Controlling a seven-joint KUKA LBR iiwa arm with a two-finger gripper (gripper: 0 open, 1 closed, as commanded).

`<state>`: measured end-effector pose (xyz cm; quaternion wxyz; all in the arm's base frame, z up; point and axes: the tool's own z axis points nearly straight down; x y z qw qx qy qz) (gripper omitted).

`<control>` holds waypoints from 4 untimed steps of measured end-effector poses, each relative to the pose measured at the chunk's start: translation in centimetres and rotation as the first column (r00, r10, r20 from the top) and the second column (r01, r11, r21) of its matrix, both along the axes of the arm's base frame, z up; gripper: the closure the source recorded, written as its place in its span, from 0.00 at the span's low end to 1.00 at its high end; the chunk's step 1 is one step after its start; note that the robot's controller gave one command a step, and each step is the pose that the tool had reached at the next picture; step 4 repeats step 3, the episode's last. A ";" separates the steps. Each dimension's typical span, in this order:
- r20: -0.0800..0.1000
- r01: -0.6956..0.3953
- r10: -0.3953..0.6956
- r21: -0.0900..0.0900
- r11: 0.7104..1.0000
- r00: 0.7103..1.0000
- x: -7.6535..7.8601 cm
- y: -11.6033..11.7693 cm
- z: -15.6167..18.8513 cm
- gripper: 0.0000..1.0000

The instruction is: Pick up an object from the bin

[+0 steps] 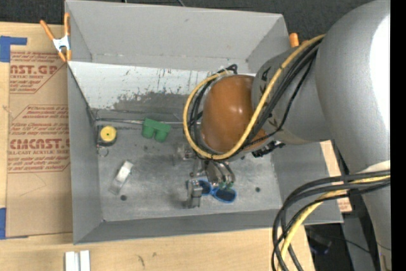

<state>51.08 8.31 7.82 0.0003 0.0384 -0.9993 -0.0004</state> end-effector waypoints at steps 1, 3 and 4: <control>0.002 -0.173 0.173 -0.002 0.985 0.985 1.2 -3.5 0.8 0.00; 0.010 -0.295 0.295 -0.002 0.955 0.955 -1.7 -1.9 17.6 1.00; 0.010 -0.295 0.295 -0.002 0.955 0.955 -1.7 -1.9 17.6 1.00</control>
Offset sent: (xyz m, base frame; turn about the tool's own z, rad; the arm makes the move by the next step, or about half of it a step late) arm 0.0122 -0.0347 0.0082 -0.1749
